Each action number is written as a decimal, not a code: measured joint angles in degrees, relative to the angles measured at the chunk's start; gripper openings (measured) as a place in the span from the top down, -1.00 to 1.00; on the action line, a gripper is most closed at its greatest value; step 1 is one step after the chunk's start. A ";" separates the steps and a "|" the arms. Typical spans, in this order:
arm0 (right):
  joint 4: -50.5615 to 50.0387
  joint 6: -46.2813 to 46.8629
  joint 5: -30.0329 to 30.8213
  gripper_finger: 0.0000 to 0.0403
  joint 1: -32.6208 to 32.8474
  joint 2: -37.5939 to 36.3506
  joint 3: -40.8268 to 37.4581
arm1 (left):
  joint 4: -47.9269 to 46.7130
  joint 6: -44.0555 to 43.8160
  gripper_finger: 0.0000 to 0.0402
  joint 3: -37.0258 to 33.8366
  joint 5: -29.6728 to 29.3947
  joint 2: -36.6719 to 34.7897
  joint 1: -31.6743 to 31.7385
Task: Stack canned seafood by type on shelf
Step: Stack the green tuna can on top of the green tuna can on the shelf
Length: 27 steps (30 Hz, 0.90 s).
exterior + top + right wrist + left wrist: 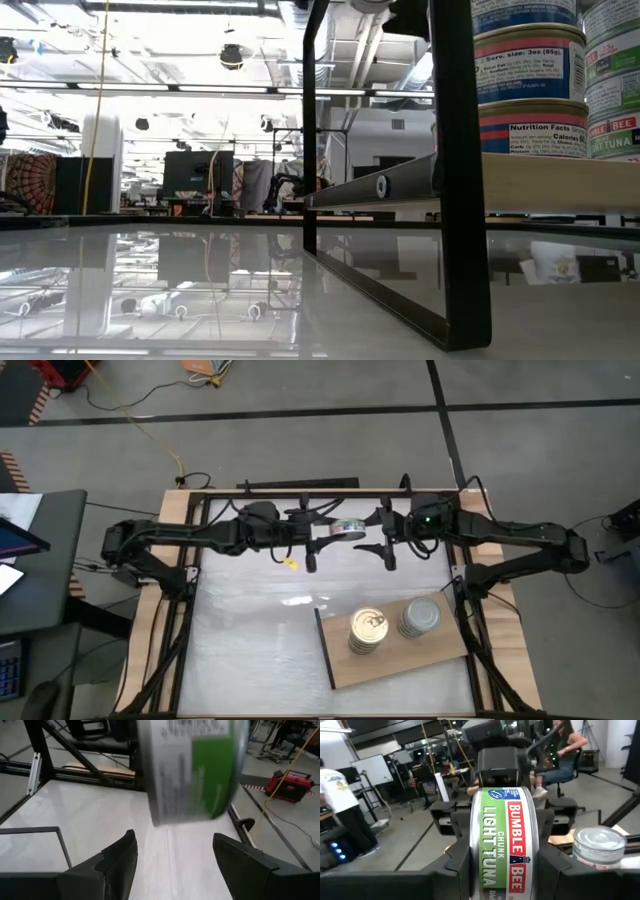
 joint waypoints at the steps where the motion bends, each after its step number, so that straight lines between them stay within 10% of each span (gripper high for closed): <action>1: 0.20 -0.07 0.00 -0.42 0.00 -0.02 0.00 | 0.13 0.05 0.34 0.00 -0.35 0.06 -0.01; 16: 11.81 -0.79 -7.83 -0.39 0.02 -0.11 0.00 | 1.46 0.83 0.34 0.00 1.34 1.90 0.00; 23: 10.99 -0.22 -7.27 0.23 -0.02 -0.09 0.00 | 0.08 -1.55 0.34 0.00 0.63 2.09 -0.02; 27: 10.36 0.80 -7.55 0.22 -0.13 -0.07 0.00 | -0.79 -3.02 0.30 0.00 -1.53 1.96 -0.27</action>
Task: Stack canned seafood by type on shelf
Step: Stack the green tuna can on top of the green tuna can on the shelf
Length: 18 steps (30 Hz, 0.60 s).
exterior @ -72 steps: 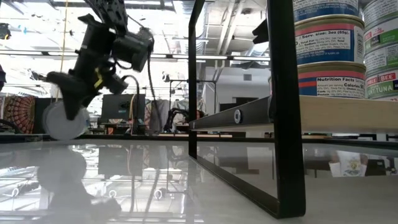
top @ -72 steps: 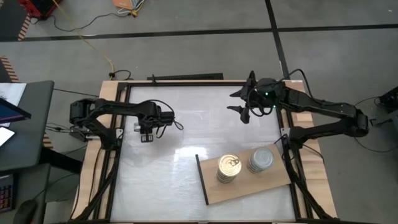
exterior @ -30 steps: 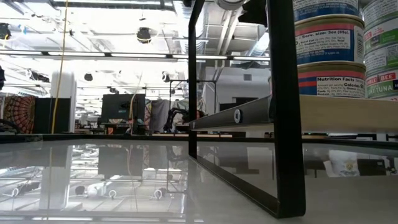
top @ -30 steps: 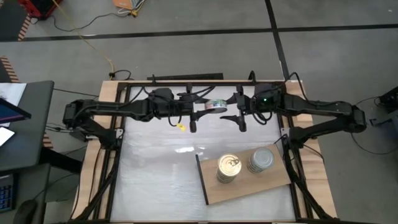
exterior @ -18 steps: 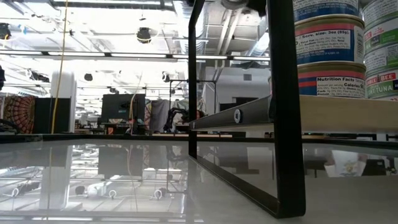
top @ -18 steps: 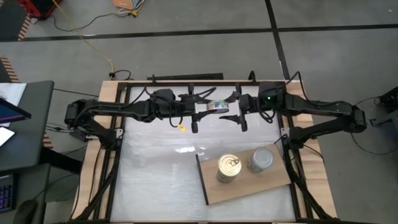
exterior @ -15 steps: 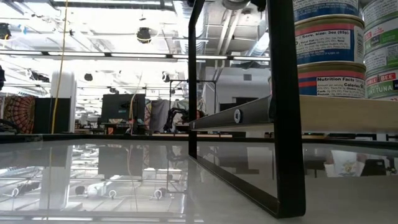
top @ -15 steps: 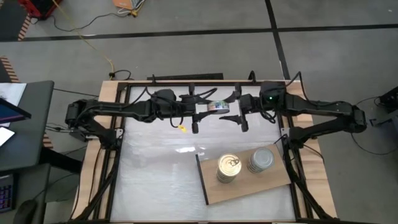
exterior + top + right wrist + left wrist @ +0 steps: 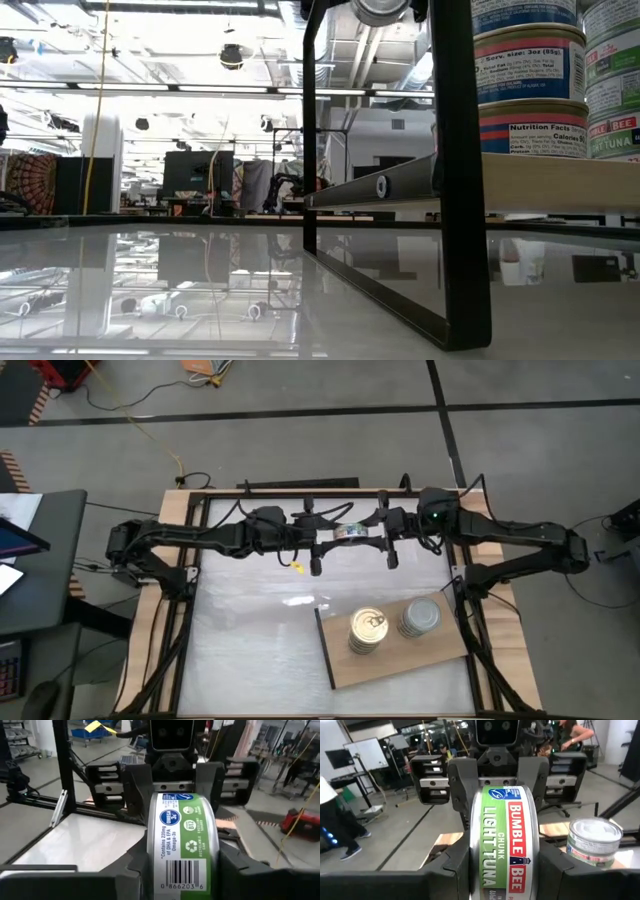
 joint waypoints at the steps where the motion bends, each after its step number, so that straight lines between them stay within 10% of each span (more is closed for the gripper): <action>1: -0.73 0.80 0.12 0.22 0.02 0.00 0.14 | -0.81 0.38 0.26 0.00 -0.25 -0.43 -0.09; 9: -27.54 1.93 0.13 0.22 0.04 -2.24 10.49 | -12.74 5.93 -0.15 0.15 -4.45 -9.34 -1.04; 18: -66.75 14.45 -0.50 0.22 0.06 -1.86 26.31 | -27.40 6.00 -0.17 -0.93 -6.90 -11.85 -5.15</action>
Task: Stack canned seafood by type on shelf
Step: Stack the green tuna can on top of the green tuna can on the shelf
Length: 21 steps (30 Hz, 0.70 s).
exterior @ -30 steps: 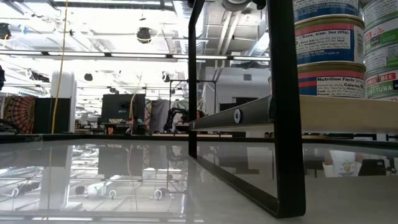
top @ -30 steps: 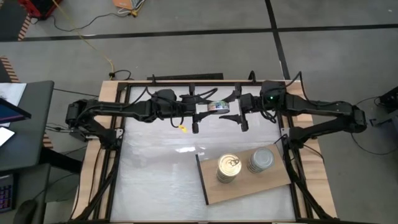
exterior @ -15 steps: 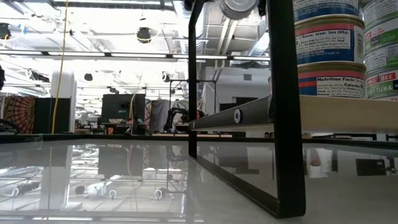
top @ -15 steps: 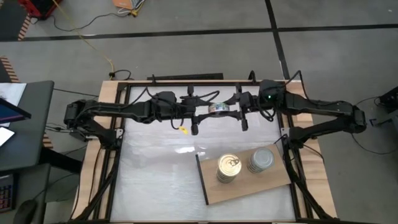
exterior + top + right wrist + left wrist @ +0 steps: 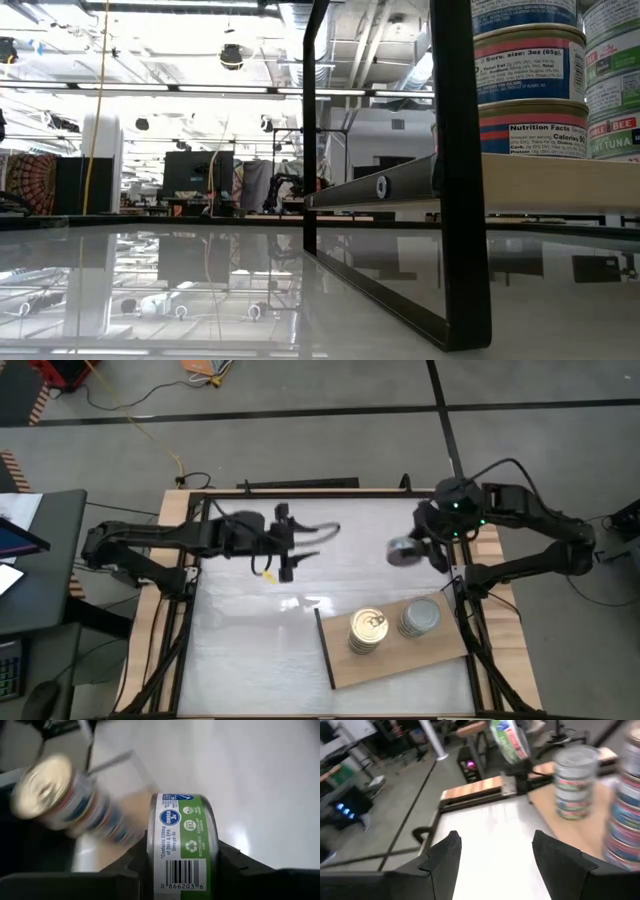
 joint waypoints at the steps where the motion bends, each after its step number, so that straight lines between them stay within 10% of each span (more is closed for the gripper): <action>1: -2.92 2.38 -1.42 0.22 0.02 0.00 0.12 | 1.27 0.77 -0.17 -1.27 -0.12 0.07 -0.70; 21: -11.90 22.79 -10.53 0.16 16.74 5.05 -0.06 | 35.40 -5.50 -0.16 -29.87 -5.13 -11.62 -2.94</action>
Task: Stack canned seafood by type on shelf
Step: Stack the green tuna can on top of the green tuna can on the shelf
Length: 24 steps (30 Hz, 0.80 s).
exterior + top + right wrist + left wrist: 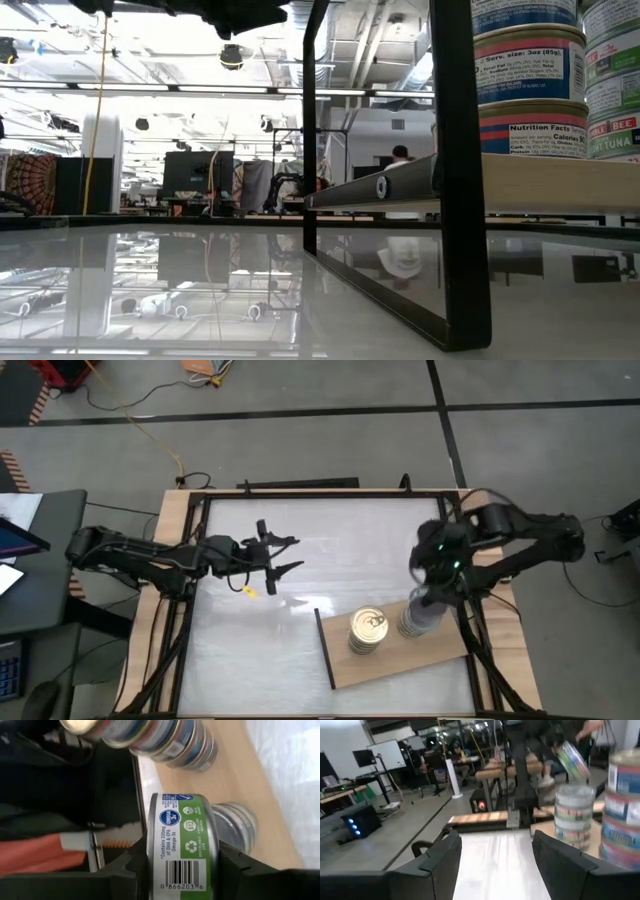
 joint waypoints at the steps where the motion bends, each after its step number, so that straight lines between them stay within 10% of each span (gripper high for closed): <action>1: 0.00 -0.18 0.02 0.16 1.17 1.07 0.00 | 1.16 -0.89 -0.16 -0.46 0.00 -0.13 -0.04; 24: -7.54 -8.75 -4.03 0.16 2.11 8.11 -0.02 | 4.99 0.43 -0.16 -1.96 -0.33 0.80 -1.44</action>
